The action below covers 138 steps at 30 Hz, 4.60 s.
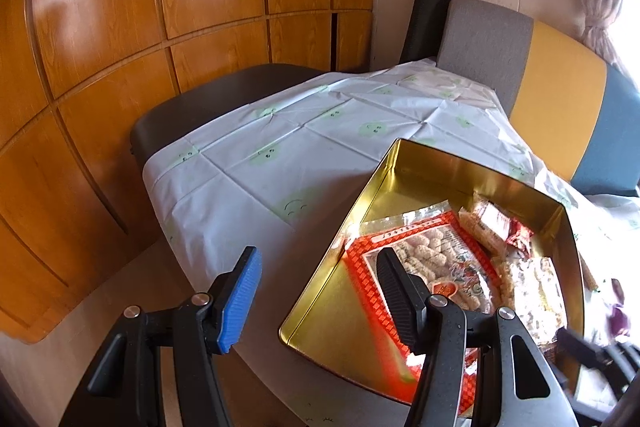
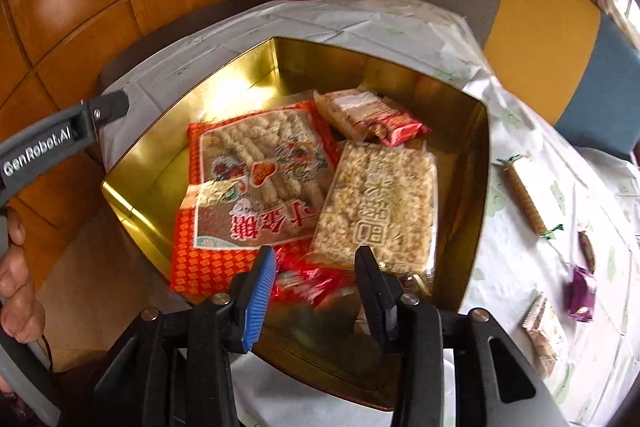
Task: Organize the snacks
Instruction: 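Carry the red cartoon-face candy into the gold tray and open the right tool, then withdraw both open tools from the tray back over the table, then grasp the white BA ZHEN snack bag with the left tool, then grasp the purple pouch with the right tool while the left tool holds the white bag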
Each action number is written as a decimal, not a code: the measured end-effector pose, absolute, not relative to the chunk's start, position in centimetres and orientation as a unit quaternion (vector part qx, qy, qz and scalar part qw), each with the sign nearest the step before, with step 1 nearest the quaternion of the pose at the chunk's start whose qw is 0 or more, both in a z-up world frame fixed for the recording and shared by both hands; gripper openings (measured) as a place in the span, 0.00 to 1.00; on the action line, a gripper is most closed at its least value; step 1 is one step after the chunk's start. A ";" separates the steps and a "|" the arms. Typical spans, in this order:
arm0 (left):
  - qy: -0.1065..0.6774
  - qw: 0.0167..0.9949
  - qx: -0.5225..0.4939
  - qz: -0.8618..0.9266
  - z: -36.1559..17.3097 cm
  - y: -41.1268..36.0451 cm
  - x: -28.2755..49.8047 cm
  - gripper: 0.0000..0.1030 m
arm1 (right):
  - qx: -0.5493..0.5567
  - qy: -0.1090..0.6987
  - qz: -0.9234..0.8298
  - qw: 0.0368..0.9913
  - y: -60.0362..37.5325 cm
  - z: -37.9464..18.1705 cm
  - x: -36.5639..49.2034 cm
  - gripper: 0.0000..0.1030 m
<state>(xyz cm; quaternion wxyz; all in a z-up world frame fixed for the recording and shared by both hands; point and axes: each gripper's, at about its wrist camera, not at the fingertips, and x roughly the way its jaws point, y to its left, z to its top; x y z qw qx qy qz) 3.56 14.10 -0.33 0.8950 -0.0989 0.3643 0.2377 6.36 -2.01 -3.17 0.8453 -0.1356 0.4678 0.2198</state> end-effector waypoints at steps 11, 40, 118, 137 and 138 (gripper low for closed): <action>0.356 0.894 -0.094 0.254 -0.1 14.5 3.1 0.59 | -0.128 0.381 0.148 0.904 -2.7 0.0 5.5 0.42; 0.363 0.908 -0.046 0.206 0.6 10.3 3.6 0.59 | -0.096 0.345 0.099 0.929 -7.1 2.7 5.6 0.44; 0.447 0.831 0.225 -0.244 -8.4 -21.5 7.0 0.33 | 0.081 0.468 -0.126 0.871 -40.7 -0.7 9.9 0.47; 0.424 0.862 0.144 -0.236 -9.2 -19.2 6.5 0.38 | 0.048 0.490 -0.085 0.866 -38.7 -1.9 10.5 0.47; 0.422 0.864 0.144 -0.236 -9.2 -19.1 6.4 0.38 | 0.048 0.491 -0.076 0.866 -38.5 -2.0 10.6 0.47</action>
